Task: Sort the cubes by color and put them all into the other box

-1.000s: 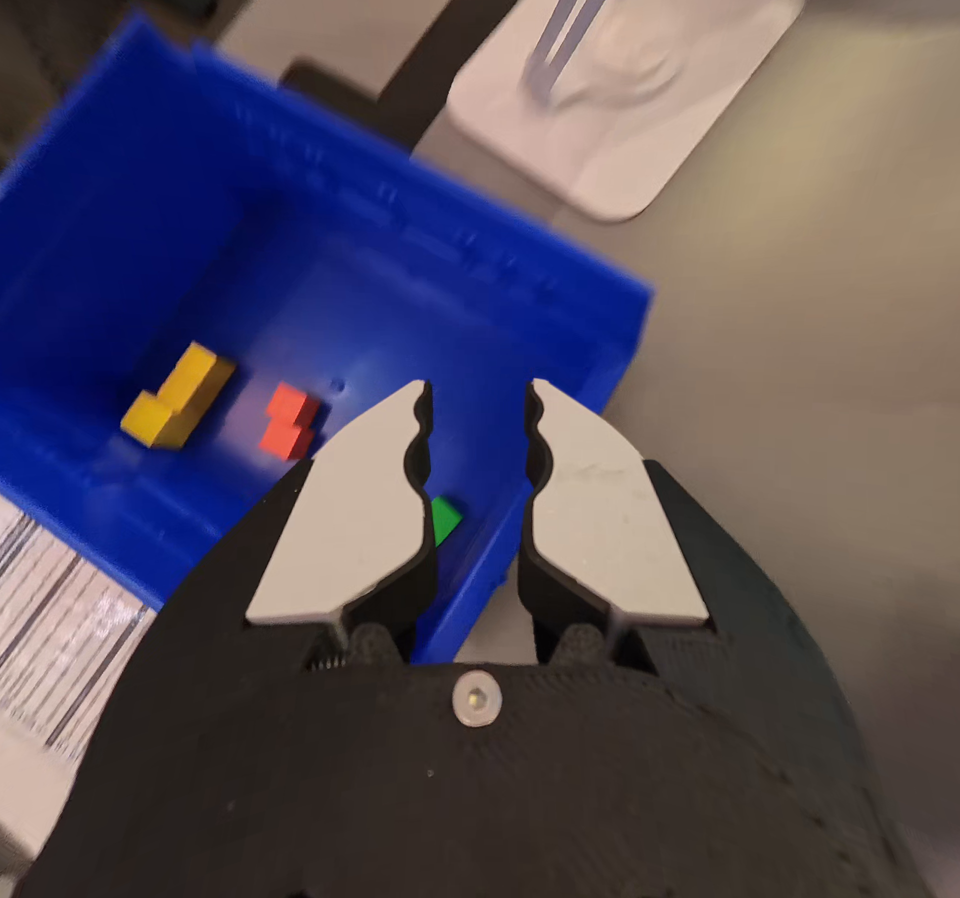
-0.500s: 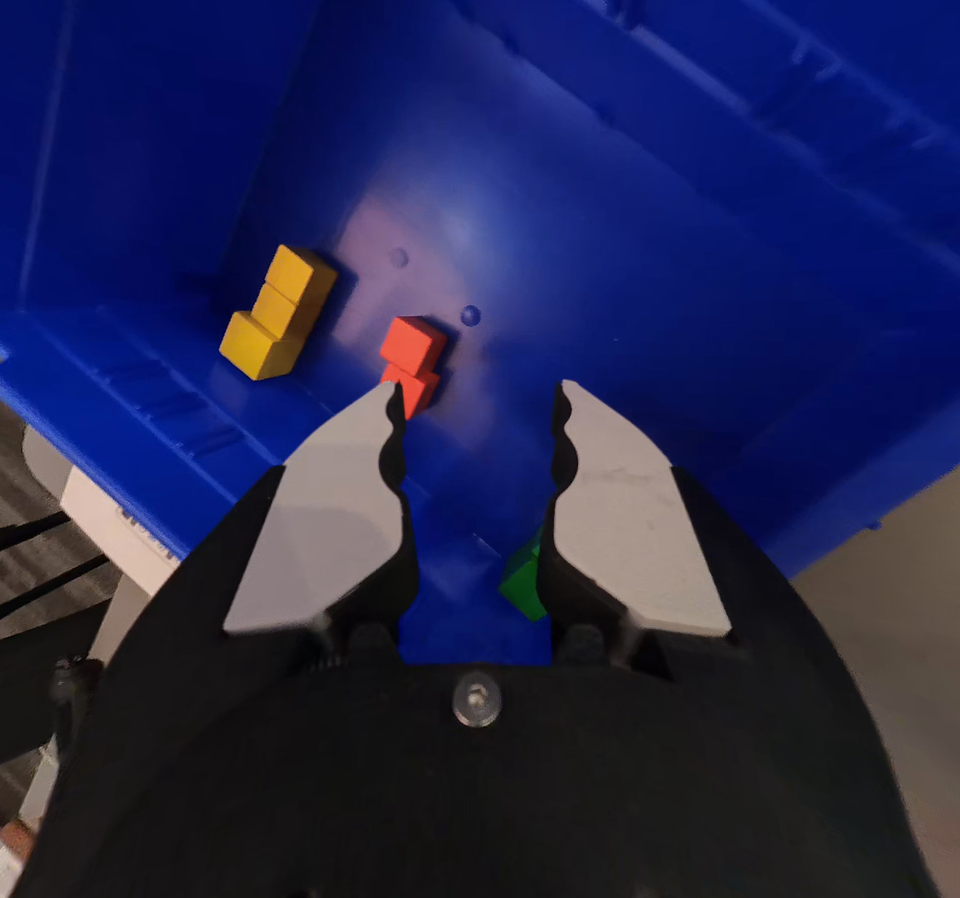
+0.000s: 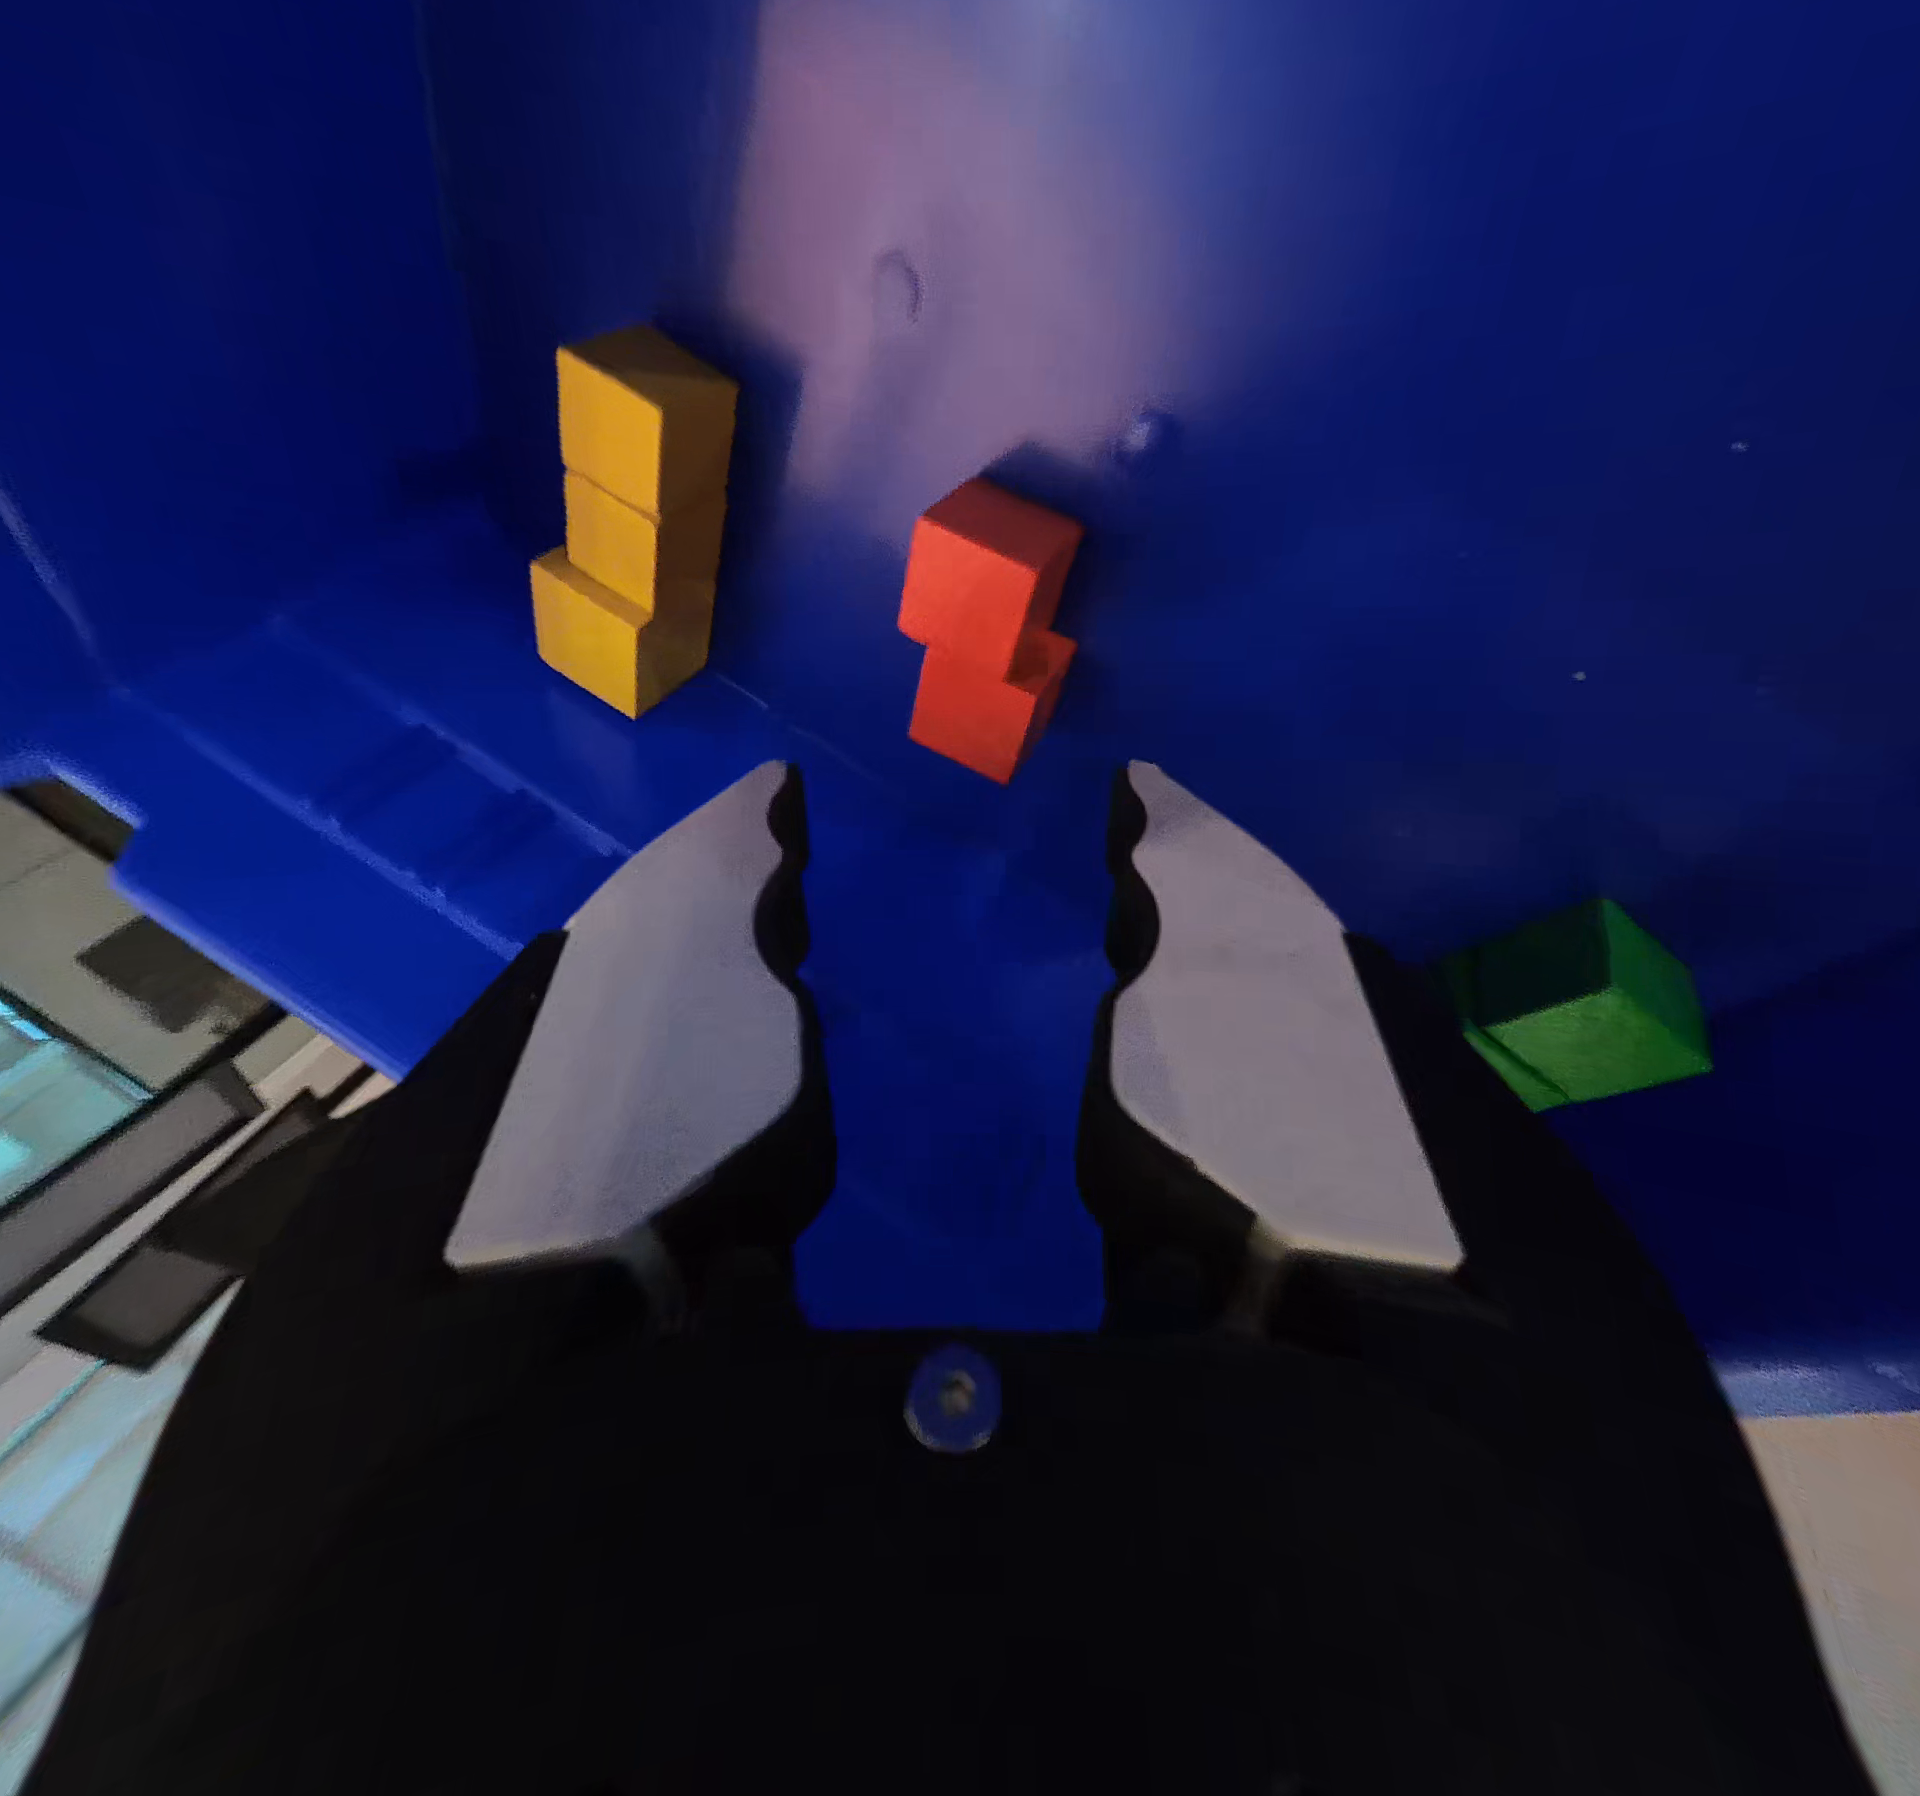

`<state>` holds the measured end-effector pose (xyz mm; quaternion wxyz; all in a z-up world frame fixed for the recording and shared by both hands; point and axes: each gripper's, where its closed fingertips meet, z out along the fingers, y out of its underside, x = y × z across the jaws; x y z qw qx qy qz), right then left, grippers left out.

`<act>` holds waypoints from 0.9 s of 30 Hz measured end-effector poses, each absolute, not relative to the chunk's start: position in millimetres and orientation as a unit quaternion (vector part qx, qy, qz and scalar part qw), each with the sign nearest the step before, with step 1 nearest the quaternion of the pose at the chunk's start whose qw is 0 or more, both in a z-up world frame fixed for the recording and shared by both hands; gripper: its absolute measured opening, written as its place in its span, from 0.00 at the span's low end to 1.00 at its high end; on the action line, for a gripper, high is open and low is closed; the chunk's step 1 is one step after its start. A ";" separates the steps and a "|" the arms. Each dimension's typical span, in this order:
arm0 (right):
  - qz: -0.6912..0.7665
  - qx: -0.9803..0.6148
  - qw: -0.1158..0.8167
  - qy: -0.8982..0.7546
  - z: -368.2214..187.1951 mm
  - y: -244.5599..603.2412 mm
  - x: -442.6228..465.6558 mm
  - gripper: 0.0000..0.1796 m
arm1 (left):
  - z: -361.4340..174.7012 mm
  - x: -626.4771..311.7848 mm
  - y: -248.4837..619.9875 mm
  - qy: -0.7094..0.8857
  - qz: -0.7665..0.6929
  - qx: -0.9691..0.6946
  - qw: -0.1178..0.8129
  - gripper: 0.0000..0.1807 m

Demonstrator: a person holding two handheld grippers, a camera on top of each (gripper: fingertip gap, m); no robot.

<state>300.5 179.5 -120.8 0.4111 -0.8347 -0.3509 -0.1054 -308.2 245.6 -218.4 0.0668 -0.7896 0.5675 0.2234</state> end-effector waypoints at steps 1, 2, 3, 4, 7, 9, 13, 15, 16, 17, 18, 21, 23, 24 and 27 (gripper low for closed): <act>-0.105 -0.832 0.414 -0.354 -119.2 179.2 298.7 0.24 | -220.2 -309.3 248.1 0.574 0.233 -0.783 0.055 0.29; -0.104 -0.830 0.417 -0.355 -117.9 178.9 297.6 0.24 | -222.9 -310.4 248.6 0.577 0.237 -0.781 0.038 0.28; -0.104 -0.830 0.418 -0.354 -116.9 178.7 297.2 0.24 | -226.2 -309.8 248.5 0.583 0.237 -0.776 0.024 0.27; -0.104 -0.830 0.418 -0.355 -116.1 178.4 296.6 0.24 | -228.9 -307.9 249.8 0.591 0.238 -0.770 0.019 0.24; -0.104 -0.830 0.419 -0.355 -114.1 177.7 296.1 0.23 | -232.4 -304.8 249.4 0.593 0.233 -0.771 0.000 0.14; -0.103 -0.826 0.424 -0.357 -110.5 176.8 294.2 0.23 | -231.8 -304.2 248.8 0.591 0.224 -0.775 0.003 0.14; -0.105 -0.803 0.458 -0.365 -86.9 170.7 285.6 0.21 | -211.8 -298.4 241.0 0.563 0.186 -0.804 0.051 0.12; -0.108 -0.780 0.489 -0.376 -64.9 162.9 275.6 0.21 | -192.5 -283.3 229.4 0.547 0.135 -0.819 0.108 0.12; -0.111 -0.762 0.508 -0.386 -51.8 157.2 268.0 0.21 | -180.8 -274.4 221.0 0.540 0.105 -0.824 0.138 0.12; -0.113 -0.741 0.528 -0.399 -38.2 150.0 258.2 0.19 | -169.3 -264.7 211.5 0.532 0.071 -0.827 0.167 0.12; -0.113 -0.717 0.547 -0.417 -25.3 140.9 245.8 0.18 | -156.7 -253.5 201.9 0.523 0.034 -0.828 0.201 0.12; -0.121 -0.638 0.591 -0.479 4.0 108.2 201.0 0.18 | -122.6 -211.6 161.4 0.509 -0.096 -0.808 0.280 0.12; -0.120 -0.574 0.622 -0.519 16.5 83.4 164.5 0.20 | -102.6 -179.3 130.2 0.503 -0.184 -0.781 0.320 0.11; -0.111 -0.545 0.630 -0.542 17.1 70.2 144.7 0.21 | -92.8 -161.5 114.9 0.498 -0.229 -0.765 0.338 0.12; -0.081 -0.479 0.635 -0.600 4.8 36.1 91.0 0.24 | -73.7 -110.3 69.0 0.503 -0.337 -0.708 0.363 0.11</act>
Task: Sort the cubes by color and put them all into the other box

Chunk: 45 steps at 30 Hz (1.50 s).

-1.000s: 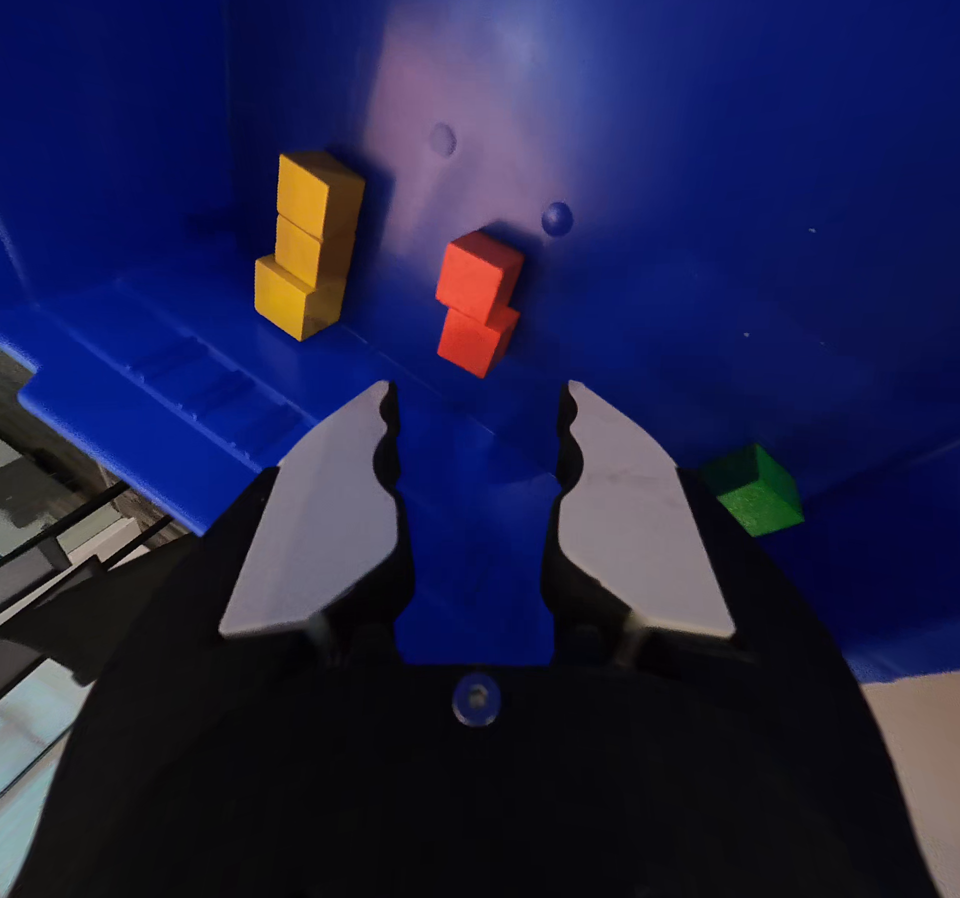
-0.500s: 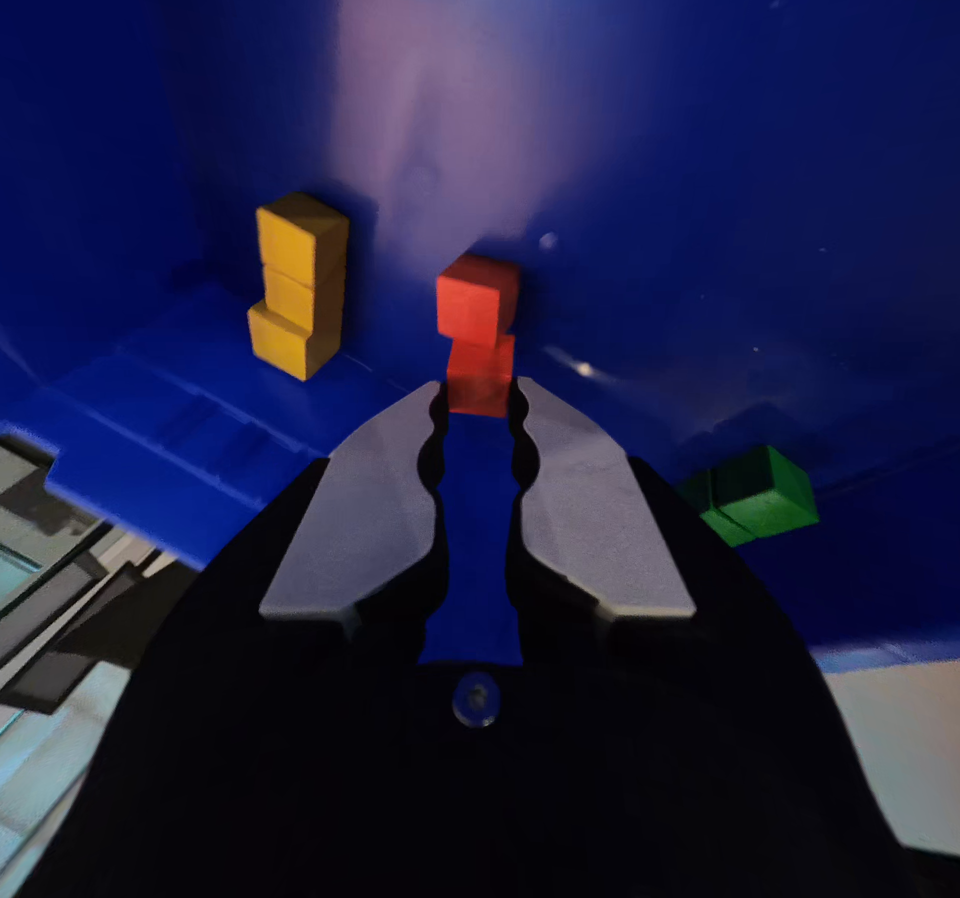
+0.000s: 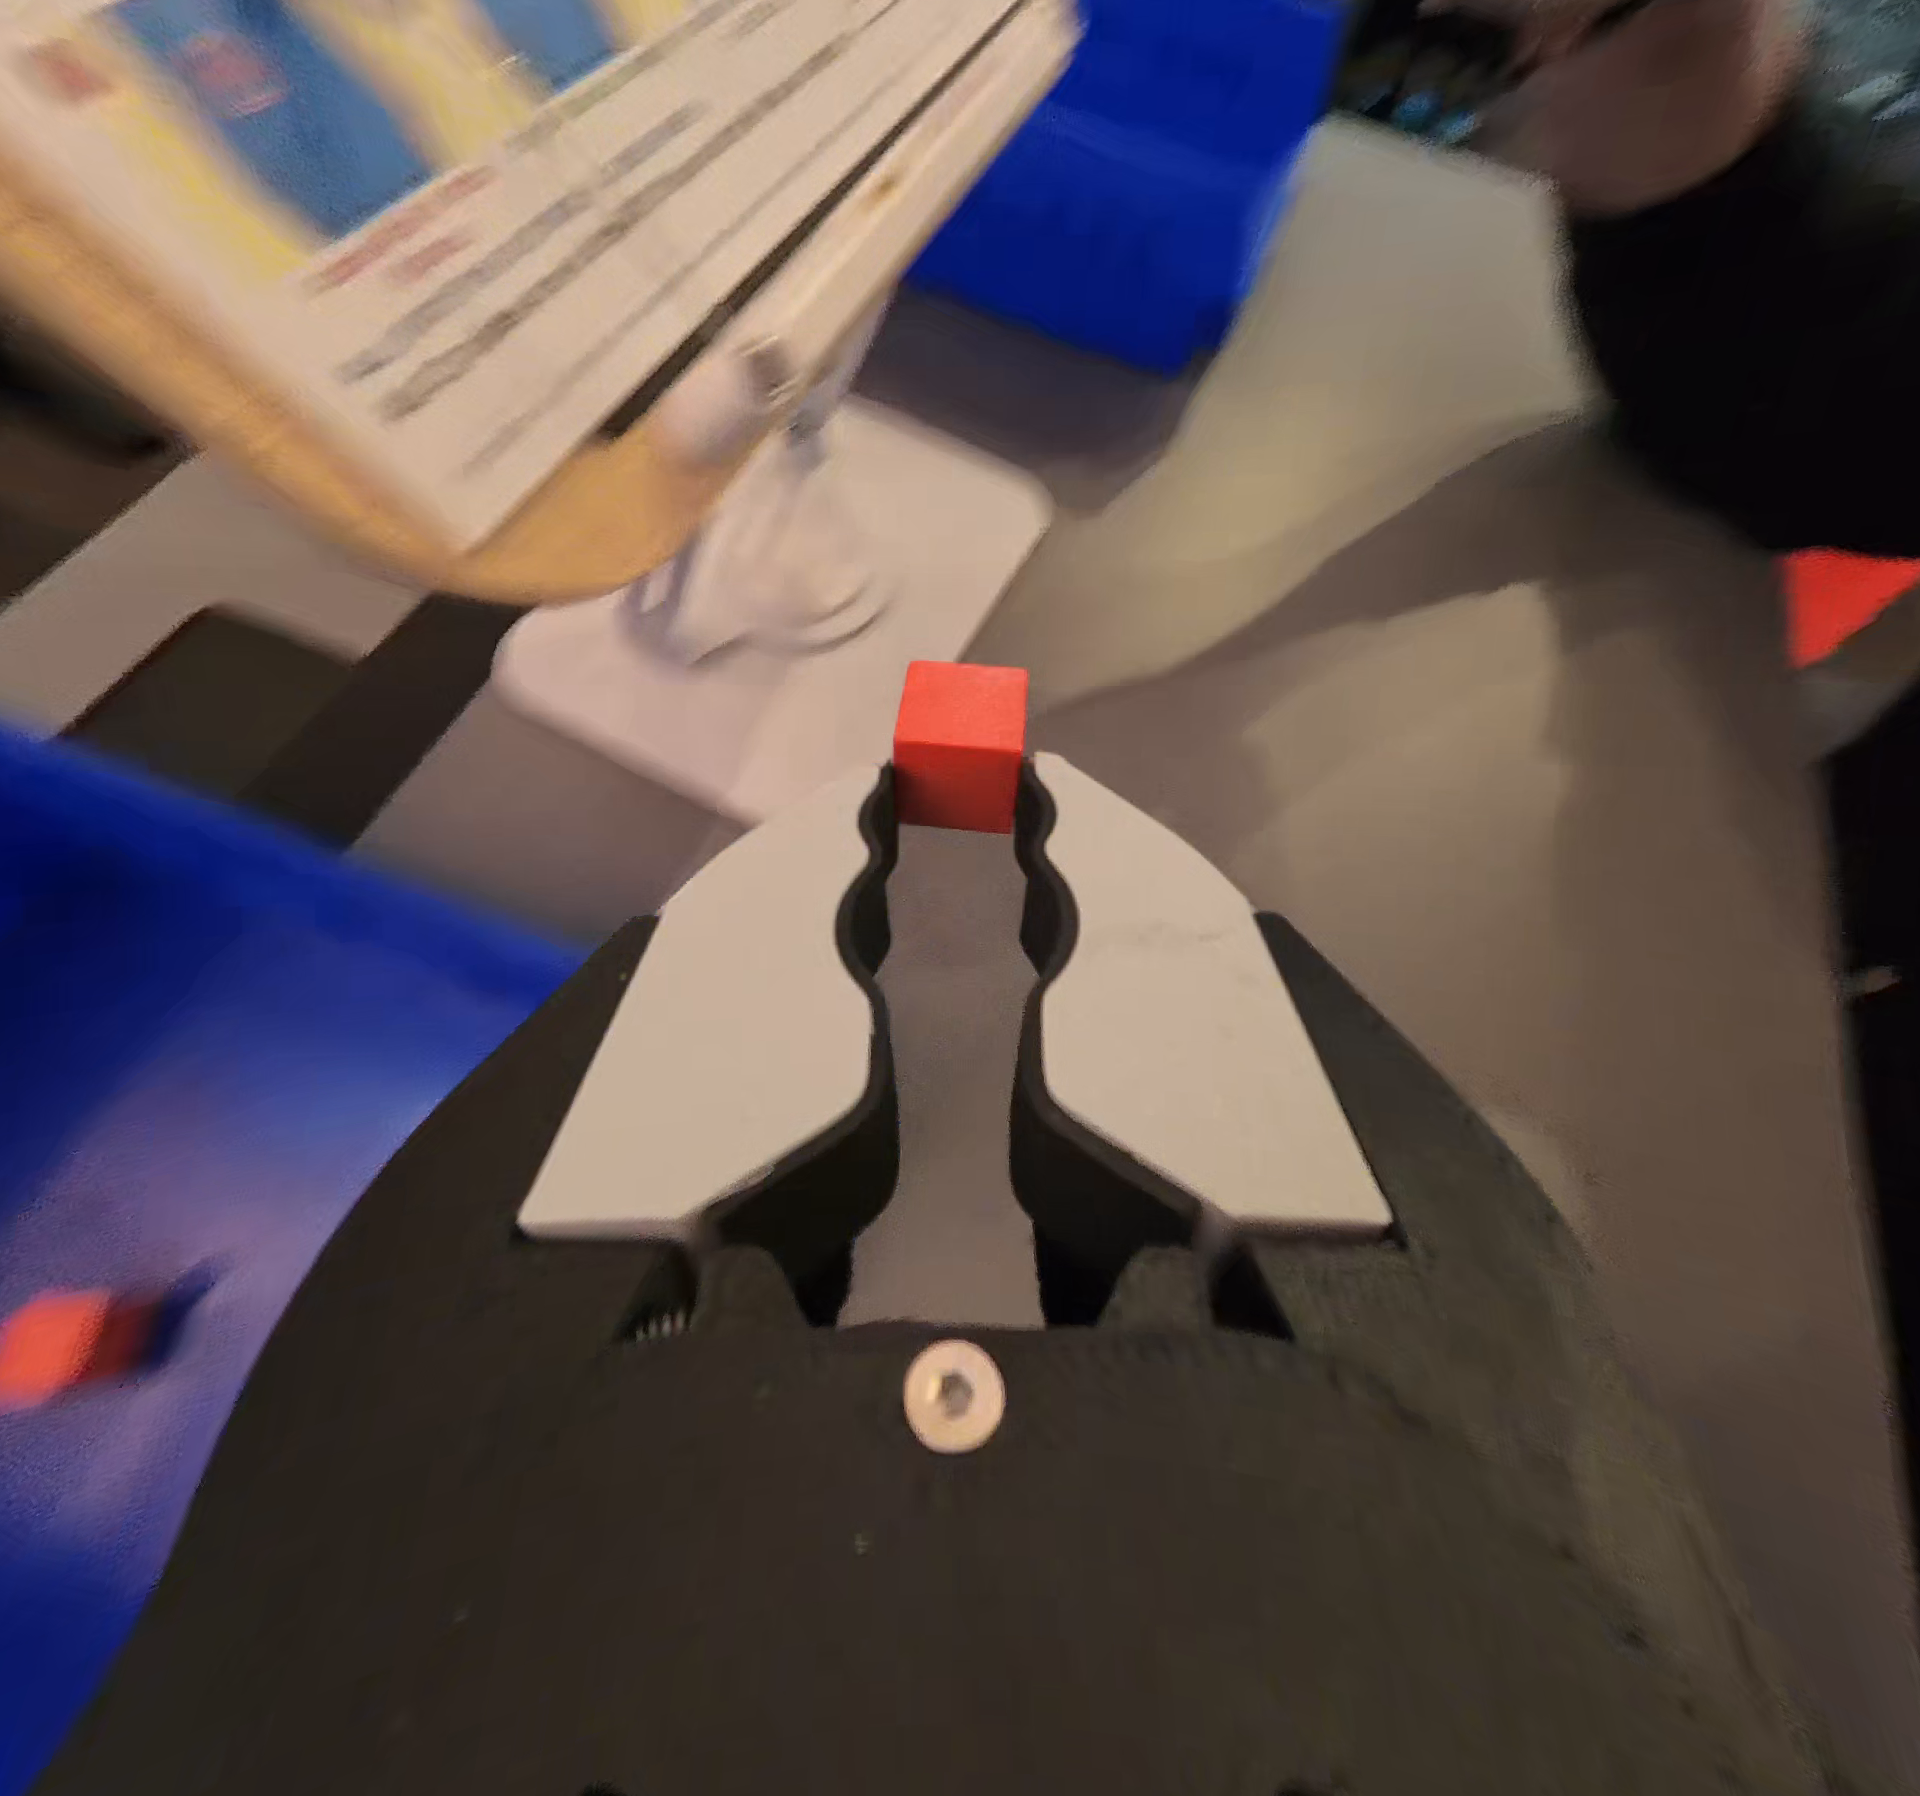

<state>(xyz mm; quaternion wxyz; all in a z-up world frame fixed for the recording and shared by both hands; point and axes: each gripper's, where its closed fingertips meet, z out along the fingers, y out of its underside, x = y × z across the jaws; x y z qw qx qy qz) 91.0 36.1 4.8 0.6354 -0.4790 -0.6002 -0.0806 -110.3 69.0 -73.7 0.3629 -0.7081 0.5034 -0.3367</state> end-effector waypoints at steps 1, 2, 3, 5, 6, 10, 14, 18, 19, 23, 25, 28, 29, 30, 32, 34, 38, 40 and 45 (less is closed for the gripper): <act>-0.072 -0.457 0.633 -0.621 -3.0 25.5 75.7 0.24 | -69.6 -93.8 54.3 0.506 -0.373 -0.691 0.358 0.11; -0.065 -0.432 0.634 -0.639 -10.1 15.3 62.3 0.25 | -65.7 -78.8 41.4 0.510 -0.403 -0.671 0.355 0.11; -0.058 -0.409 0.638 -0.650 -15.4 6.2 50.7 0.26 | -61.8 -64.3 29.9 0.514 -0.433 -0.650 0.354 0.11; -0.043 -0.373 0.642 -0.669 -24.8 -10.2 32.9 0.26 | -62.4 -38.8 10.2 0.521 -0.478 -0.626 0.329 0.12; -0.036 -0.362 0.643 -0.674 -28.2 -16.7 26.2 0.27 | -64.9 -28.4 3.6 0.529 -0.486 -0.616 0.323 0.12; -0.027 -0.338 0.642 -0.687 -37.8 -28.4 14.5 0.28 | -61.4 2.4 -19.0 0.545 -0.540 -0.563 0.308 0.12; -0.036 -0.321 0.640 -0.697 -43.8 -30.2 12.7 0.28 | -59.7 18.0 -33.3 0.563 -0.565 -0.529 0.290 0.12; -0.037 -0.303 0.632 -0.713 -49.9 -36.5 10.2 0.24 | -56.0 23.7 -37.8 0.560 -0.591 -0.508 0.280 0.11; -0.041 -0.303 0.629 -0.714 -51.2 -36.3 9.9 0.23 | -56.5 23.9 -38.7 0.561 -0.597 -0.504 0.275 0.11; -0.045 -0.293 0.633 -0.715 -52.2 -39.7 7.4 0.12 | -61.7 24.4 -45.1 0.568 -0.606 -0.497 0.251 0.11; -0.040 -0.293 0.630 -0.718 -52.2 -43.1 6.6 0.12 | -62.0 24.4 -48.9 0.571 -0.611 -0.491 0.245 0.11; -0.047 -0.300 0.627 -0.717 -48.3 -43.0 8.0 0.12 | -57.4 24.9 -49.6 0.556 -0.631 -0.485 0.242 0.11; -0.048 -0.305 0.626 -0.716 -46.9 -41.9 9.4 0.12 | -56.7 25.0 -48.1 0.554 -0.630 -0.485 0.247 0.11; -0.049 -0.307 0.628 -0.713 -44.0 -40.2 12.0 0.12 | -56.0 23.9 -45.9 0.555 -0.627 -0.486 0.252 0.12; -0.055 -0.320 0.632 -0.703 -35.8 -32.3 22.5 0.12 | -54.6 16.8 -41.0 0.562 -0.612 -0.494 0.258 0.13; -0.079 -0.347 0.640 -0.681 -22.3 -13.2 42.9 0.12 | -49.2 5.1 -30.9 0.565 -0.581 -0.507 0.293 0.11; -0.123 -0.424 0.650 -0.618 4.2 37.8 107.4 0.12 | -31.6 -28.1 -8.1 0.562 -0.519 -0.531 0.365 0.00; -0.144 -0.477 0.652 -0.571 14.3 66.2 148.3 0.12 | -28.5 -47.6 8.1 0.558 -0.471 -0.557 0.396 0.00; -0.202 -0.595 0.625 -0.463 7.9 128.0 252.1 0.12 | -13.9 -95.5 39.3 0.521 -0.402 -0.599 0.455 0.00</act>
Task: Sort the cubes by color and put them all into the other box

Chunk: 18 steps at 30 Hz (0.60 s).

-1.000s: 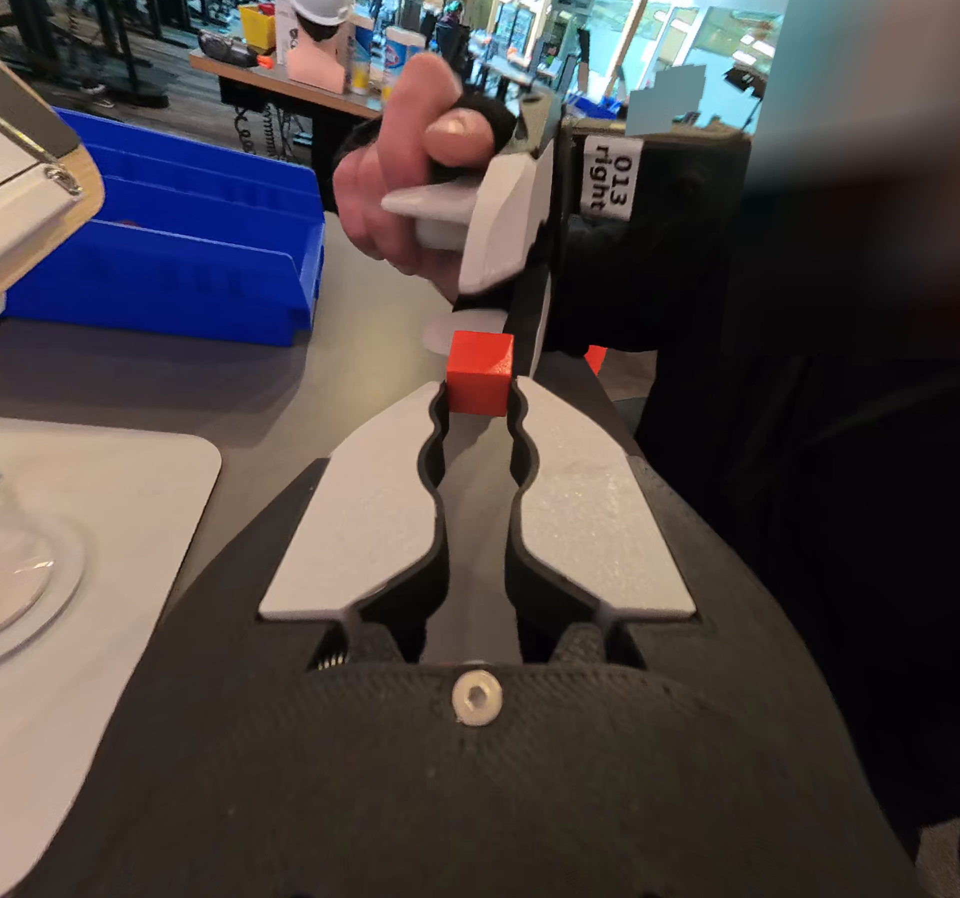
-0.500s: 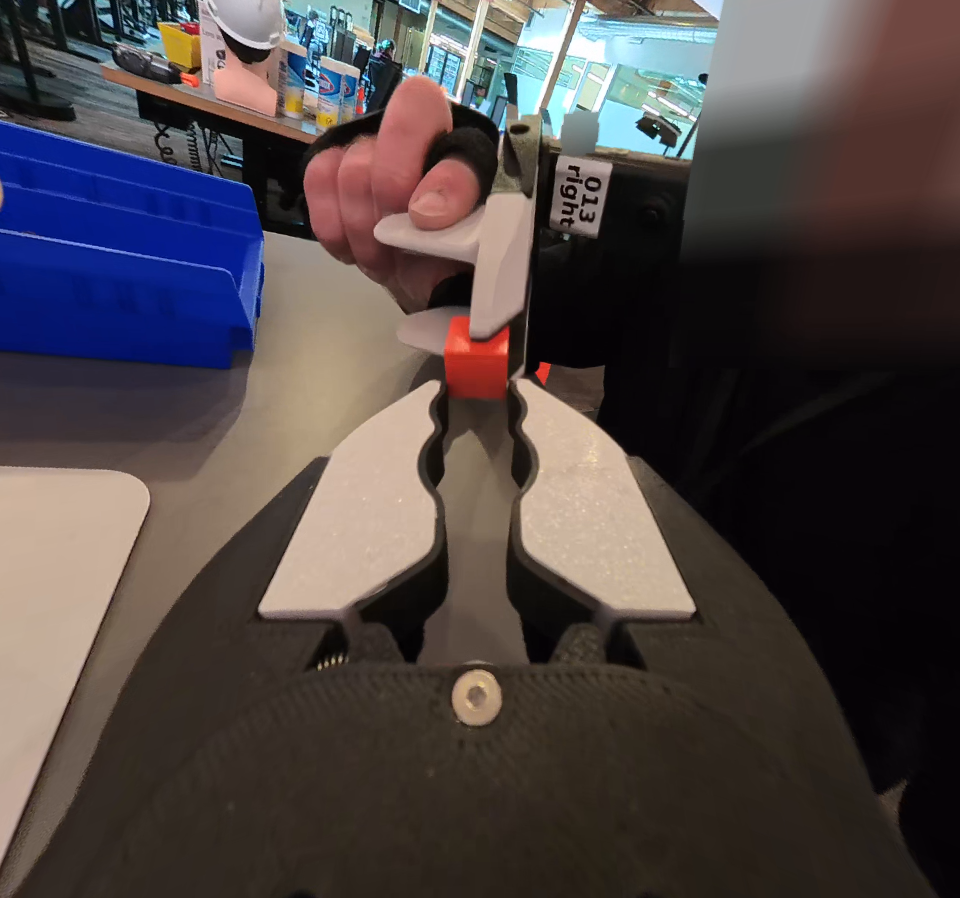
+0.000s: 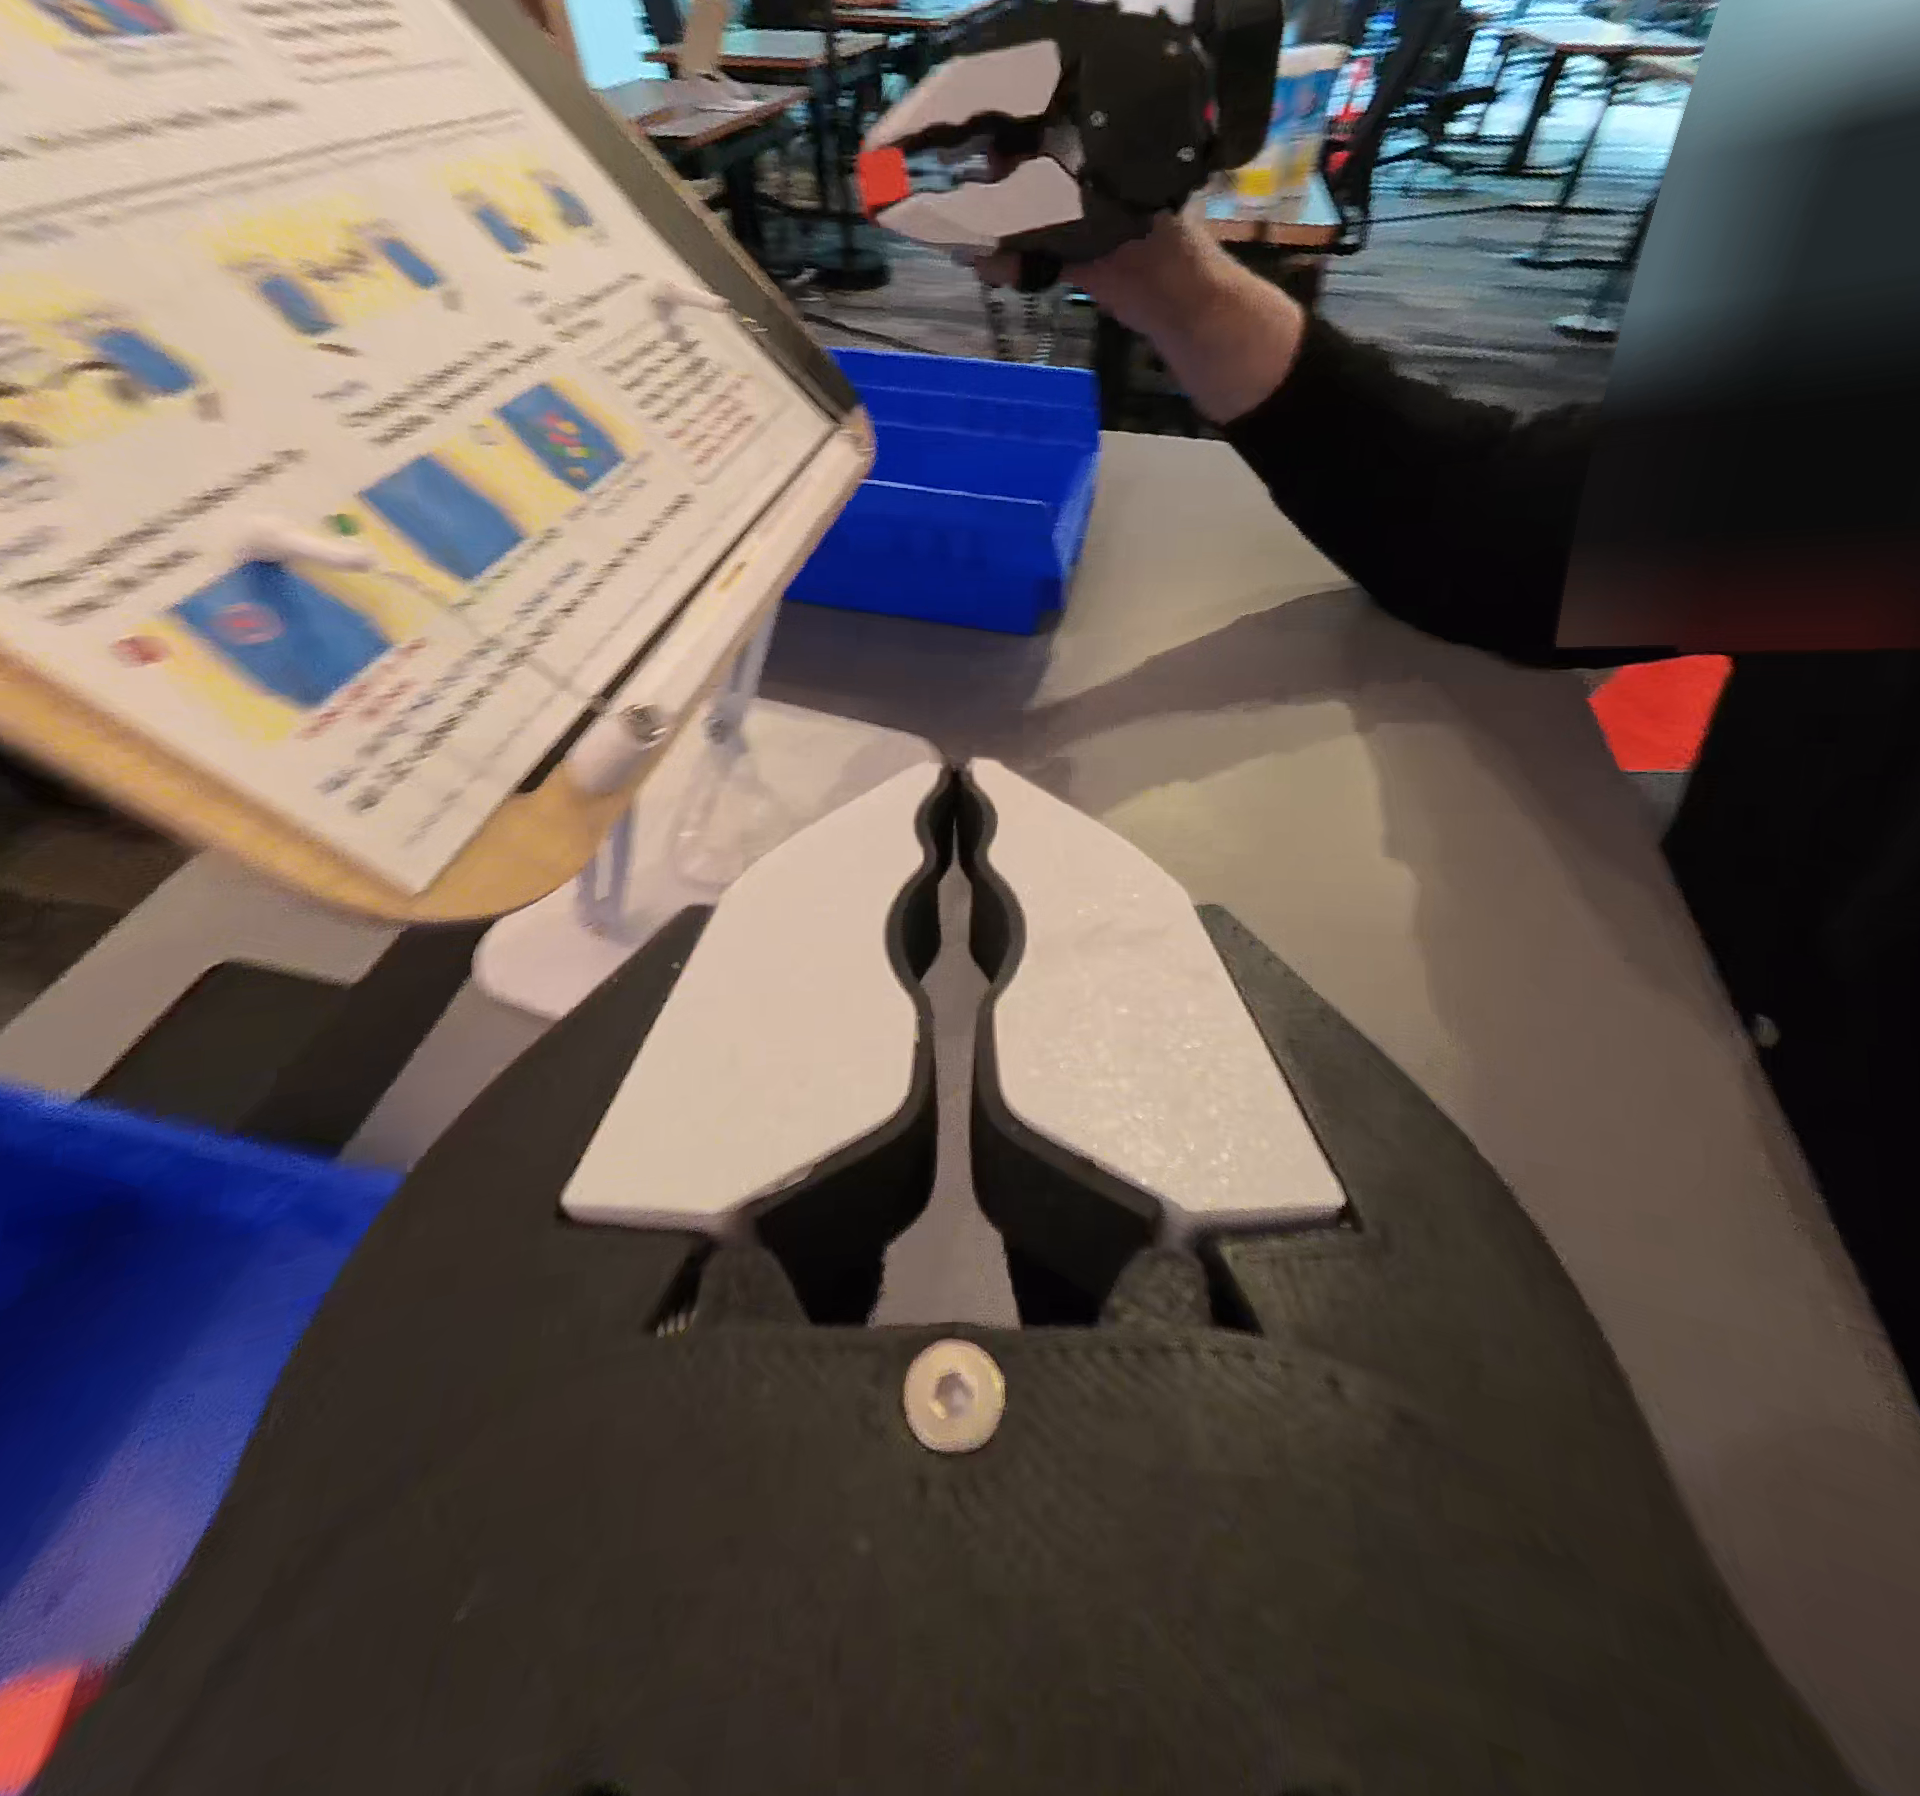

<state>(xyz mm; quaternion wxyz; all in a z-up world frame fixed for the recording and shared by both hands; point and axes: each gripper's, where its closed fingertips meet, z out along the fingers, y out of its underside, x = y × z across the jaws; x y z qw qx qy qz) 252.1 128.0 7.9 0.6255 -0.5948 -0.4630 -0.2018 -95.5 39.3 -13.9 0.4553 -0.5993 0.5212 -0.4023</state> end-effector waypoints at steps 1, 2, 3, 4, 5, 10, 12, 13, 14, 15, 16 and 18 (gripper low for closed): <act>-0.206 -0.619 0.614 -0.445 0.7 137.7 269.8 0.12 | -12.4 -103.1 45.0 0.512 -0.392 -0.609 0.463 0.00; -0.206 -0.641 0.604 -0.427 -6.7 146.4 285.3 0.12 | -11.3 -109.0 48.3 0.505 -0.388 -0.614 0.467 0.00; -0.199 -0.664 0.590 -0.414 -16.6 153.7 297.7 0.12 | -10.3 -113.0 50.1 0.501 -0.386 -0.616 0.470 0.00; -0.192 -0.684 0.577 -0.402 -27.0 160.1 308.8 0.12 | -10.3 -115.8 51.5 0.498 -0.383 -0.618 0.472 0.00; -0.190 -0.700 0.566 -0.392 -36.4 165.5 318.3 0.12 | -11.3 -117.7 53.3 0.497 -0.377 -0.622 0.473 0.00; -0.179 -0.761 0.508 -0.361 -79.5 183.2 347.0 0.12 | -21.5 -117.3 57.6 0.506 -0.344 -0.641 0.463 0.00; -0.176 -0.776 0.492 -0.352 -91.6 187.2 353.5 0.12 | -23.7 -117.4 59.3 0.506 -0.336 -0.647 0.461 0.00; -0.173 -0.785 0.482 -0.349 -98.2 188.6 356.3 0.12 | -24.0 -117.8 59.9 0.506 -0.335 -0.647 0.461 0.00; -0.172 -0.796 0.469 -0.341 -105.4 190.0 360.9 0.12 | -25.3 -118.8 61.3 0.505 -0.331 -0.651 0.460 0.00; -0.172 -0.809 0.455 -0.330 -112.7 191.5 366.3 0.12 | -27.7 -120.6 63.8 0.503 -0.322 -0.657 0.459 0.00; -0.169 -0.819 0.447 -0.318 -118.9 193.3 370.3 0.12 | -30.8 -122.7 66.9 0.501 -0.312 -0.665 0.458 0.00; -0.168 -0.838 0.428 -0.293 -128.1 195.6 378.3 0.20 | -35.4 -126.2 71.6 0.495 -0.302 -0.676 0.455 0.00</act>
